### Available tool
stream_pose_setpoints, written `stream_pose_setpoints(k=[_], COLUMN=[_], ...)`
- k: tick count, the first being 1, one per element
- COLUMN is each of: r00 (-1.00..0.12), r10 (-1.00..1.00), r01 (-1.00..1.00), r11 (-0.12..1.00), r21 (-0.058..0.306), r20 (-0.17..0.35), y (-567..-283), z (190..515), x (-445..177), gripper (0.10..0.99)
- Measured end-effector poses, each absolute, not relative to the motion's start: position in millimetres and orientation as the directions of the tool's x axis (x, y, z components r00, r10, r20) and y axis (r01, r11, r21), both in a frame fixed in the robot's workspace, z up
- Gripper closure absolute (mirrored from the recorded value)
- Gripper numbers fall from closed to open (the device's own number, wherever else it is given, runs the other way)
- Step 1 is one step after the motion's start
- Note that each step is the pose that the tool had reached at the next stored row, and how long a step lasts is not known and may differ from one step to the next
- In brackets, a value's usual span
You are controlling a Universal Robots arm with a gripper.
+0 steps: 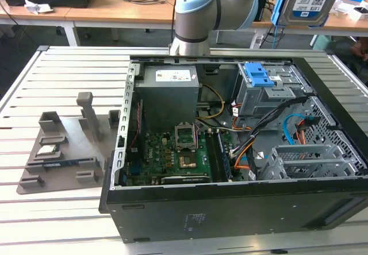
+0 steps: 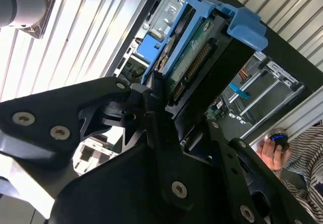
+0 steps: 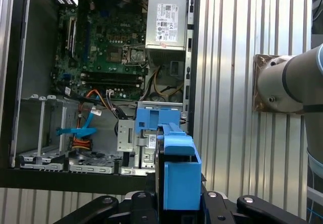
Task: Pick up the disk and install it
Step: 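Pick up the disk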
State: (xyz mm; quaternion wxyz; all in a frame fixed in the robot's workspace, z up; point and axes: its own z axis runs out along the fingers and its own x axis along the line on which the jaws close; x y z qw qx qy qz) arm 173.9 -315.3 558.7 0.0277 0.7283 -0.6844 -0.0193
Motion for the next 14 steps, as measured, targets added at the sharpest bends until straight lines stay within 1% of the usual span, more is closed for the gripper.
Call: stream_pose_setpoints(k=[9, 14], r00=[0.062, 0.062], r10=[-0.998, -0.998], r01=[-0.996, -0.996], r11=[-0.062, -0.062], r21=[0.067, 0.067], r20=[0.01, 0.01], y=[-337.5, -345.3], z=[558.4, 558.3], x=[171.8, 171.0], gripper=[0.718, 0.718])
